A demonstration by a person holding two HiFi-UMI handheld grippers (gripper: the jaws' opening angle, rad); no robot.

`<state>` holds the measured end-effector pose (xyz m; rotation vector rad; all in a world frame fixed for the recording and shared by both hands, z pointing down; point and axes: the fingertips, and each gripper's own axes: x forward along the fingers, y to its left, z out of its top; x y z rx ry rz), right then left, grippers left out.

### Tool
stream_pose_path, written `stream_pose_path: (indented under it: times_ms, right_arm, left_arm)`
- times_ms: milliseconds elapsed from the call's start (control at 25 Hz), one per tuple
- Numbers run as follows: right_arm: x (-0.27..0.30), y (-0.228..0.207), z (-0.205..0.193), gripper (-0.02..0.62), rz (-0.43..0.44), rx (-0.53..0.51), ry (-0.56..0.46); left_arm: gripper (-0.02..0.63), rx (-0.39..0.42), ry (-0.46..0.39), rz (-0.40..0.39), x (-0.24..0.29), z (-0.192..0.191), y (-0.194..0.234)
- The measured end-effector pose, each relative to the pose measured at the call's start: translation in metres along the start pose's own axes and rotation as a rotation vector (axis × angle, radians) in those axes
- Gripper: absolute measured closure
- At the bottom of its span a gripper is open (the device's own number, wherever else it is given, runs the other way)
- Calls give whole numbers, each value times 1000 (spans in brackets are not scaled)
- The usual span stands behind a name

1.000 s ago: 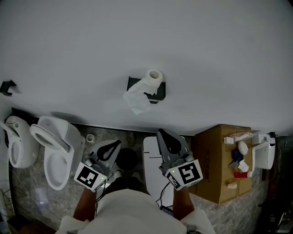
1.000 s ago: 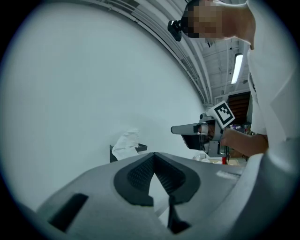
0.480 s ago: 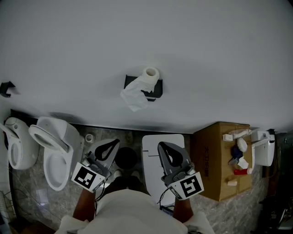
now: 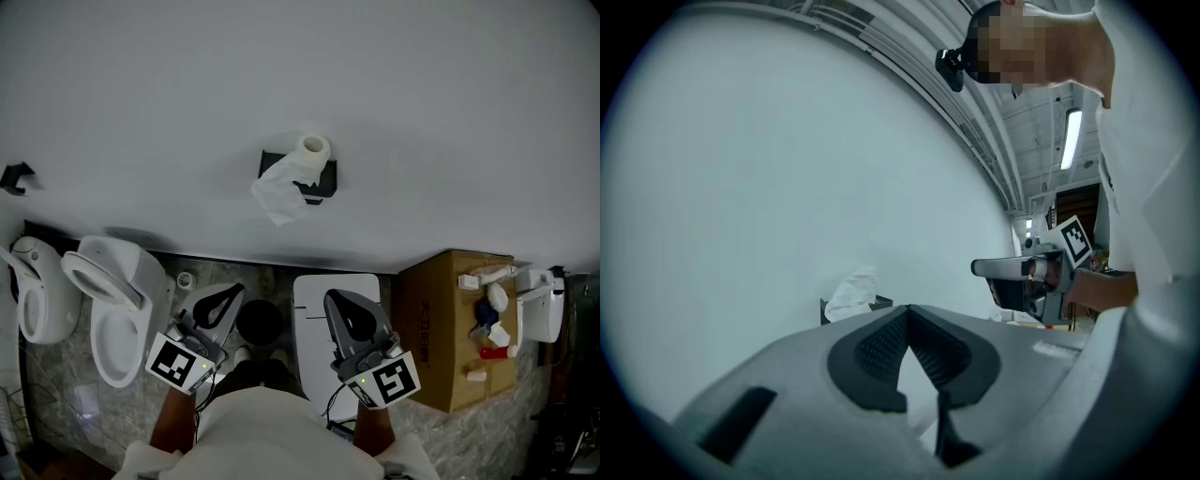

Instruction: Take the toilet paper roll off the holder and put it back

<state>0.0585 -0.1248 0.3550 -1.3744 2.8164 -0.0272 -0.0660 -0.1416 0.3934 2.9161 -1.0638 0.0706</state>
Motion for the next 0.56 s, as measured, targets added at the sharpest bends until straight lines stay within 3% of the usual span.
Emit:
stream_pose_path:
  times_ms: [560]
  right_arm:
    - [6,7,1,590,13,14,-8]
  left_arm:
    - [607,-15,-27,14,-5,9,3]
